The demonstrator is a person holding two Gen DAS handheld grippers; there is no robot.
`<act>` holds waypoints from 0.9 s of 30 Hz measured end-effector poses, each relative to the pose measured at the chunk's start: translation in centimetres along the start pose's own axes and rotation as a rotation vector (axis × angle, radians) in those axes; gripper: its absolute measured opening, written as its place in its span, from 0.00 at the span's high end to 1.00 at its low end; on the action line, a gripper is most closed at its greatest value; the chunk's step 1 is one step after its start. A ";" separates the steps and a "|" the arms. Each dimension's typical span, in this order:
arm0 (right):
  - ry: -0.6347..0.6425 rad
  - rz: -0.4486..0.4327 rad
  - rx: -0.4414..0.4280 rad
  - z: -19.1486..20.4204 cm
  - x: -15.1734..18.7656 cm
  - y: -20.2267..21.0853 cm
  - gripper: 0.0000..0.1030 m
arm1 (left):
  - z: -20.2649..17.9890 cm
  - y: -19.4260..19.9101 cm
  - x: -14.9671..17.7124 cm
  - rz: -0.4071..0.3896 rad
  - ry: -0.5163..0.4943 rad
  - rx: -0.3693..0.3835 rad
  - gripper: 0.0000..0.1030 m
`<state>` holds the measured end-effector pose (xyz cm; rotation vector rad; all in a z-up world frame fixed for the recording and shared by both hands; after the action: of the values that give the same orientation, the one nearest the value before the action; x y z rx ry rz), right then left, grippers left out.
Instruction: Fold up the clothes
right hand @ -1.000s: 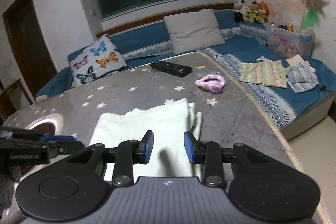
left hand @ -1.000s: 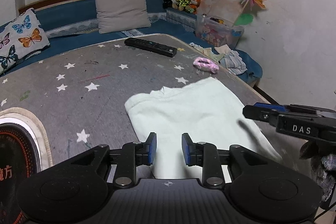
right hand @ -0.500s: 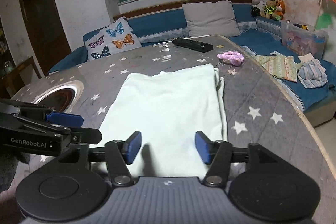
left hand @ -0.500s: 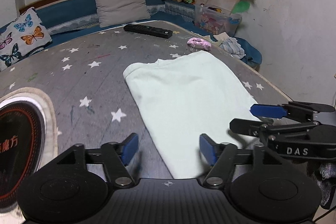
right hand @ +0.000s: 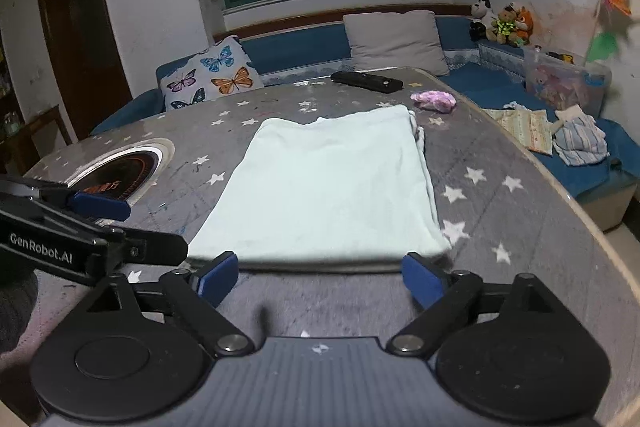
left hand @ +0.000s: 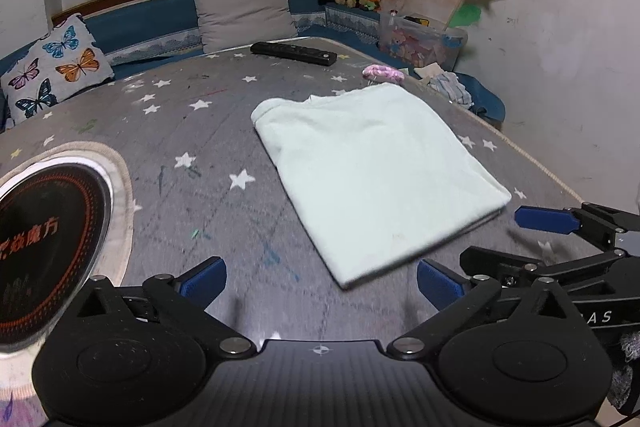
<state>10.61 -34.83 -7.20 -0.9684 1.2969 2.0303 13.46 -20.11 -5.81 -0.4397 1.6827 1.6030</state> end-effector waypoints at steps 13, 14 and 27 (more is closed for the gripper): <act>0.013 -0.024 0.085 0.1 1.2 1.9 0.00 | -0.5 1.0 2.0 0.010 -0.012 0.007 0.00; 0.010 -0.025 0.086 0.1 1.3 2.0 0.00 | -0.5 1.0 2.1 0.011 -0.013 0.009 0.00; -0.012 -0.031 0.109 0.1 1.8 2.5 0.00 | -1.0 1.3 2.6 0.010 -0.017 0.032 0.00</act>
<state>7.62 -35.65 -7.33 -0.9193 1.3619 1.9185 10.53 -20.16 -6.84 -0.4010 1.6987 1.5806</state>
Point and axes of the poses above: each gripper's, at about its wrist camera, not at the fingertips, and y roughly against the way its jaws point, z to its left, x to its underside, the point moved 10 cm from there along -y, roughly the way its jaws point, and after that the axes turned 12 degrees about -x, right-handed, at the moved point
